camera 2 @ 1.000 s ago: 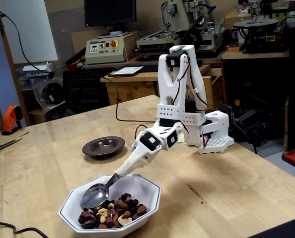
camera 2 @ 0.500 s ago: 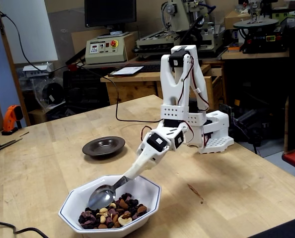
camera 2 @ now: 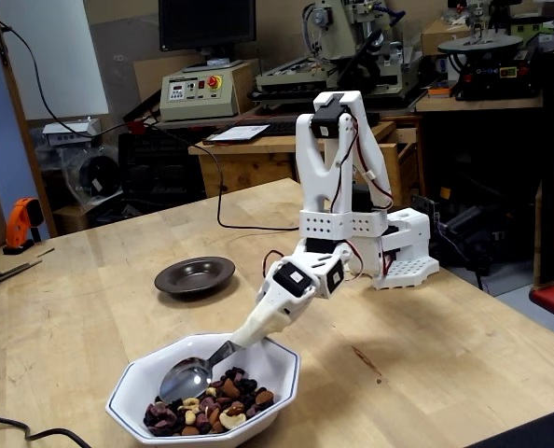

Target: Use spoon to transfer food from the white bowl to brown plate

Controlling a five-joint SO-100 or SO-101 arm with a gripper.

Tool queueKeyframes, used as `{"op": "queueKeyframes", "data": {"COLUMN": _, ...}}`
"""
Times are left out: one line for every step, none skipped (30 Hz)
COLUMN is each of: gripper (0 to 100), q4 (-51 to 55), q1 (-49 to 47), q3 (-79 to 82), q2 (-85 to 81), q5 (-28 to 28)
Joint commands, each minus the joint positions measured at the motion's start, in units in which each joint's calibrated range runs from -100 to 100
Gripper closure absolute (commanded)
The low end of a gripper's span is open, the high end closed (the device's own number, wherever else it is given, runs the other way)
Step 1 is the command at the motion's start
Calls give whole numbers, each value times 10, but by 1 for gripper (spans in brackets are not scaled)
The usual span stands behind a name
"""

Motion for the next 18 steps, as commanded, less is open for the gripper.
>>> {"op": "queueKeyframes", "data": {"gripper": 96, "q4": -4, "q1": 2, "q3": -28, "q2": 4, "q5": -2}}
{"op": "queueKeyframes", "data": {"gripper": 96, "q4": -4, "q1": 2, "q3": -30, "q2": 11, "q5": -2}}
{"op": "queueKeyframes", "data": {"gripper": 96, "q4": -4, "q1": 2, "q3": -34, "q2": 34, "q5": -2}}
{"op": "queueKeyframes", "data": {"gripper": 96, "q4": -4, "q1": 1, "q3": -34, "q2": 50, "q5": -2}}
{"op": "queueKeyframes", "data": {"gripper": 96, "q4": -4, "q1": 1, "q3": -35, "q2": 66, "q5": -2}}
{"op": "queueKeyframes", "data": {"gripper": 96, "q4": -4, "q1": 1, "q3": -35, "q2": 78, "q5": -2}}
{"op": "queueKeyframes", "data": {"gripper": 96, "q4": -4, "q1": 1, "q3": -35, "q2": 87, "q5": -2}}
{"op": "queueKeyframes", "data": {"gripper": 96, "q4": -4, "q1": 0, "q3": -36, "q2": 95, "q5": -2}}
{"op": "queueKeyframes", "data": {"gripper": 96, "q4": -4, "q1": 0, "q3": -36, "q2": 101, "q5": -2}}
{"op": "queueKeyframes", "data": {"gripper": 96, "q4": -4, "q1": 0, "q3": -36, "q2": 102, "q5": -2}}
{"op": "queueKeyframes", "data": {"gripper": 96, "q4": -4, "q1": 0, "q3": -37, "q2": 101, "q5": -2}}
{"op": "queueKeyframes", "data": {"gripper": 96, "q4": -4, "q1": 0, "q3": -40, "q2": 101, "q5": -2}}
{"op": "queueKeyframes", "data": {"gripper": 96, "q4": -4, "q1": 0, "q3": -43, "q2": 101, "q5": -2}}
{"op": "queueKeyframes", "data": {"gripper": 96, "q4": -4, "q1": 0, "q3": -46, "q2": 101, "q5": -2}}
{"op": "queueKeyframes", "data": {"gripper": 96, "q4": -4, "q1": 0, "q3": -49, "q2": 100, "q5": -2}}
{"op": "queueKeyframes", "data": {"gripper": 96, "q4": -4, "q1": 0, "q3": -52, "q2": 100, "q5": -4}}
{"op": "queueKeyframes", "data": {"gripper": 96, "q4": -4, "q1": 0, "q3": -56, "q2": 100, "q5": -8}}
{"op": "queueKeyframes", "data": {"gripper": 96, "q4": -4, "q1": 0, "q3": -60, "q2": 99, "q5": -18}}
